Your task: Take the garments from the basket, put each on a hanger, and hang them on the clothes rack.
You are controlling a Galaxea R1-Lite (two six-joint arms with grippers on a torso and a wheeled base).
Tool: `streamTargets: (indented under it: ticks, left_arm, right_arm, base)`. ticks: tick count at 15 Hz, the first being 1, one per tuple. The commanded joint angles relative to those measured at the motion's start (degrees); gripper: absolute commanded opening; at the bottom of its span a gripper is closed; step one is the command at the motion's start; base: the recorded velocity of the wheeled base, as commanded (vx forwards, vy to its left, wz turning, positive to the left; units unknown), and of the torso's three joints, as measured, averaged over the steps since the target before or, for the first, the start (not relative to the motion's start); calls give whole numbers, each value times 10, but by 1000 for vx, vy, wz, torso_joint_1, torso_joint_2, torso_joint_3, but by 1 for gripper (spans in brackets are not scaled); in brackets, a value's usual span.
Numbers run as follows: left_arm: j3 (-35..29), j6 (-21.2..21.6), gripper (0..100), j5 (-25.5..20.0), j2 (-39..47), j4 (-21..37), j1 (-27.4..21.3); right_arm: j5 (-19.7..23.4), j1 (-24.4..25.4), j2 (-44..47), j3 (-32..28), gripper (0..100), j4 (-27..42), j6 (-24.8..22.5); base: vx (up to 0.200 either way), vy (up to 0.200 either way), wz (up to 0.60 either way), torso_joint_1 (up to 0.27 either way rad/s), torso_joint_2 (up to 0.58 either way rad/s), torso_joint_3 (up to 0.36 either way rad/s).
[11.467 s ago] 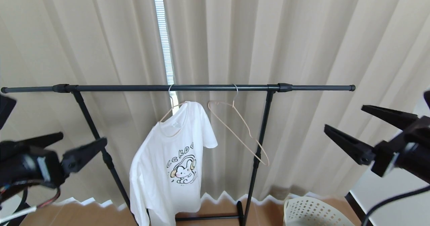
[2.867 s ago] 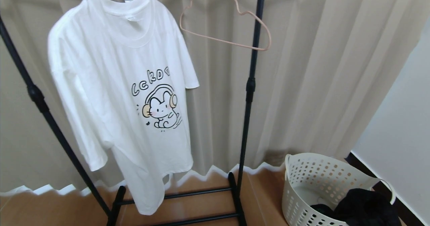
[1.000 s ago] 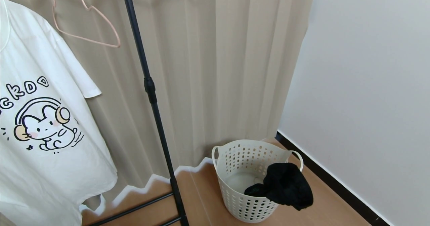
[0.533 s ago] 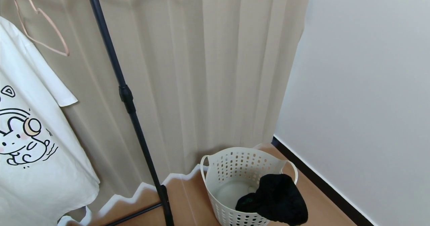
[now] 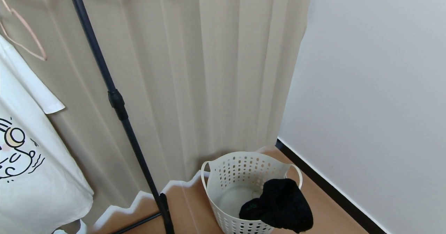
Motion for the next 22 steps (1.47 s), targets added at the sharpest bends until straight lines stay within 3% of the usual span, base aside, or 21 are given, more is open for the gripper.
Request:
streamTargets:
  ticks: [1,22]
  left_arm:
    - [0,0,100,0,0,0,0]
    - [0,0,100,0,0,0,0]
  right_arm:
    - [0,0,0,0,100,0,0]
    - [0,0,0,0,100,0,0]
  base:
    - [0,0,0,7,2,-159]
    - [0,0,0,6,3,-197]
